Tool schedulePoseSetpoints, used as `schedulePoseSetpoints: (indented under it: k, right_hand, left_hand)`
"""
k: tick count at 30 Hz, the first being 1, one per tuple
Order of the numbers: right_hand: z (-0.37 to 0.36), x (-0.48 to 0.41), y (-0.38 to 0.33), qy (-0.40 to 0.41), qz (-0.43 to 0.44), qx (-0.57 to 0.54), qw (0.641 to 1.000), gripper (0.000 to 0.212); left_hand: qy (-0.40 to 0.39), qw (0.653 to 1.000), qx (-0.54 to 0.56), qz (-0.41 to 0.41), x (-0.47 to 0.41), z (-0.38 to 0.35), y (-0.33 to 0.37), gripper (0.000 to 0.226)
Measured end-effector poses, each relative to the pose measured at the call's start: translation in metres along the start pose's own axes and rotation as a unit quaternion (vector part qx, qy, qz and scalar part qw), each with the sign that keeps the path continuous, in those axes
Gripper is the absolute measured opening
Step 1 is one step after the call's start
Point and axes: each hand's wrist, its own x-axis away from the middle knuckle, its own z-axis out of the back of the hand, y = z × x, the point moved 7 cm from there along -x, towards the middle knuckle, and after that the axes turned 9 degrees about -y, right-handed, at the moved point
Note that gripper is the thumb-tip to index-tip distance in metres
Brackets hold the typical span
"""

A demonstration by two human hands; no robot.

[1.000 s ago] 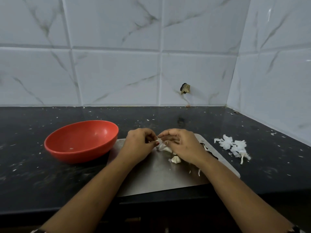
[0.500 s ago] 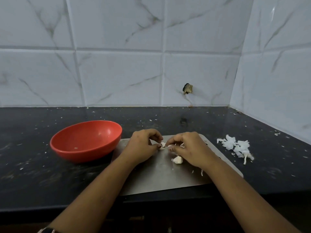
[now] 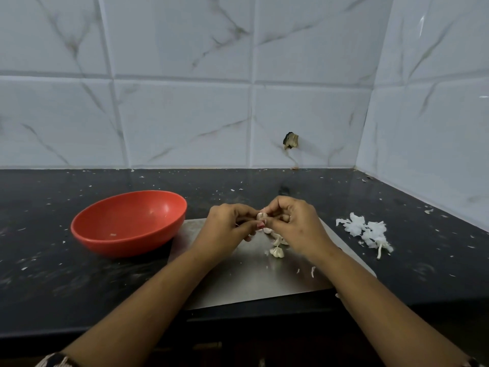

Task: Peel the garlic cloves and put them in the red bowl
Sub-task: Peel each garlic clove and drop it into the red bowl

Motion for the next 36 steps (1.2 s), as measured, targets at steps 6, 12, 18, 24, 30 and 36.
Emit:
schedulePoseSetpoints:
  k: [6,12,18,24,30,36]
  right_hand:
    - [0.000,-0.001,0.000,-0.004,0.003,0.027,1.000,0.008]
    - [0.004,0.000,0.002,0.005,-0.008,0.028,1.000,0.012]
    - [-0.002,-0.001,0.001,-0.040,-0.004,0.061,0.997,0.004]
    - [-0.001,0.005,0.001,-0.085,-0.013,0.180,0.980,0.019]
    - [0.014,0.035,-0.018,-0.124,-0.005,0.194,0.973,0.028]
    - [-0.009,0.040,-0.011,-0.181,-0.006,0.314,0.932,0.016]
  left_hand:
    - [0.016,0.994,-0.092,-0.050,0.003,0.003,0.009,0.014]
    - [0.027,0.993,-0.098,-0.058,0.004,0.002,0.011,0.014]
    - [0.004,0.999,-0.053,-0.002,0.001,0.004,0.002,0.012]
    - [-0.055,0.975,-0.215,0.023,0.000,0.001,-0.002,0.014]
    - [-0.090,0.953,-0.288,0.015,0.003,-0.002,0.003,0.020]
    - [-0.095,0.969,-0.227,-0.017,0.010,-0.006,0.012,0.024]
